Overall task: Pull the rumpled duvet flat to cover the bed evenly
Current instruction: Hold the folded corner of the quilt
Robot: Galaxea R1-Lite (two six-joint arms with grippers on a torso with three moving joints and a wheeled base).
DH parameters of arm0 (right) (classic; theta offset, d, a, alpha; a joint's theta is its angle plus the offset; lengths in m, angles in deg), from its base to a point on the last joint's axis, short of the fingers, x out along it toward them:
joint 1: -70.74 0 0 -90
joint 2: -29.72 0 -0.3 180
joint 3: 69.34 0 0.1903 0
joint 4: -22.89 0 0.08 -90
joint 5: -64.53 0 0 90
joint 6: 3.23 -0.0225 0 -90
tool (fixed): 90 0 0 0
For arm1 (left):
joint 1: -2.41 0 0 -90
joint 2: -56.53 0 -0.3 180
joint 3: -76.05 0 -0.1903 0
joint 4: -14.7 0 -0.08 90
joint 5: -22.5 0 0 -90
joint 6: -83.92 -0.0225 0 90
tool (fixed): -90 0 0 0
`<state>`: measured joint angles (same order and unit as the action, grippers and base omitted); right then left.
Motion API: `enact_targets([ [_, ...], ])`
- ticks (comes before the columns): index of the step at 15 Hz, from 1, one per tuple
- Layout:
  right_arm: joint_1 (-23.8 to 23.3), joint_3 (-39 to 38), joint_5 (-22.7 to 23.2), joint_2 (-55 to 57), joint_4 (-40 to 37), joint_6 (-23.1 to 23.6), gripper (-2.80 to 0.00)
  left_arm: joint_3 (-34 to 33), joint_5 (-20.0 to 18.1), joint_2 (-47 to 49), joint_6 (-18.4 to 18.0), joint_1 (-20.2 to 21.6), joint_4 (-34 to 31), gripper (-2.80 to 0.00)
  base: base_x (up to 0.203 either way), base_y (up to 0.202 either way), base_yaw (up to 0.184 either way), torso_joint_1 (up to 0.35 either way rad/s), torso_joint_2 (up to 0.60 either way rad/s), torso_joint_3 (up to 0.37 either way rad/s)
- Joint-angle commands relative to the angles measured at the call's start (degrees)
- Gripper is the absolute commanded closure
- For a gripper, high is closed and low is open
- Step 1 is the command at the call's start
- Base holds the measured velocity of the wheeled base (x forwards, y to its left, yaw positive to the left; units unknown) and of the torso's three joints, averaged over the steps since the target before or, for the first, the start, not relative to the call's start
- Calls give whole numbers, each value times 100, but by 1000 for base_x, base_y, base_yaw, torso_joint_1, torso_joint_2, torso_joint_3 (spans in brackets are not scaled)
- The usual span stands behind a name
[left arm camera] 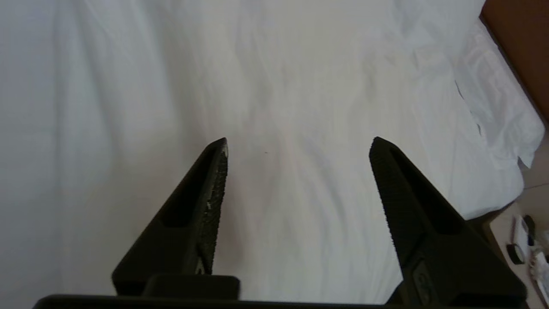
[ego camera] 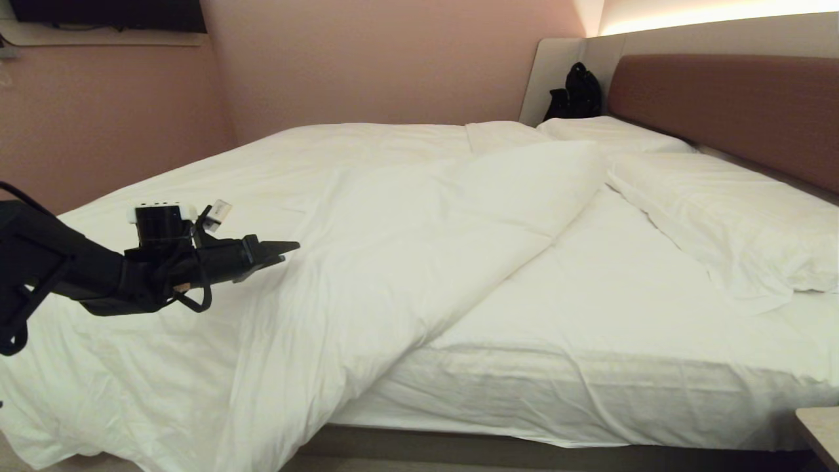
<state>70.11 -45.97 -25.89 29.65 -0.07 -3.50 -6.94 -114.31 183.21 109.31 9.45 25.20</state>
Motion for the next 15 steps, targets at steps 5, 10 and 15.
enact_targets([
  [5,1,0,-2,7,4,0,0,140,345,-20,-417,253,16,-280,0,0,0,0,0,0],
  [10,1,0,-2,7,4,0,0,353,391,297,-420,307,-47,-280,0,0,0,0,0,0],
  [15,1,0,-2,7,4,0,0,435,391,652,-398,275,-106,-280,0,0,0,0,0,0],
])
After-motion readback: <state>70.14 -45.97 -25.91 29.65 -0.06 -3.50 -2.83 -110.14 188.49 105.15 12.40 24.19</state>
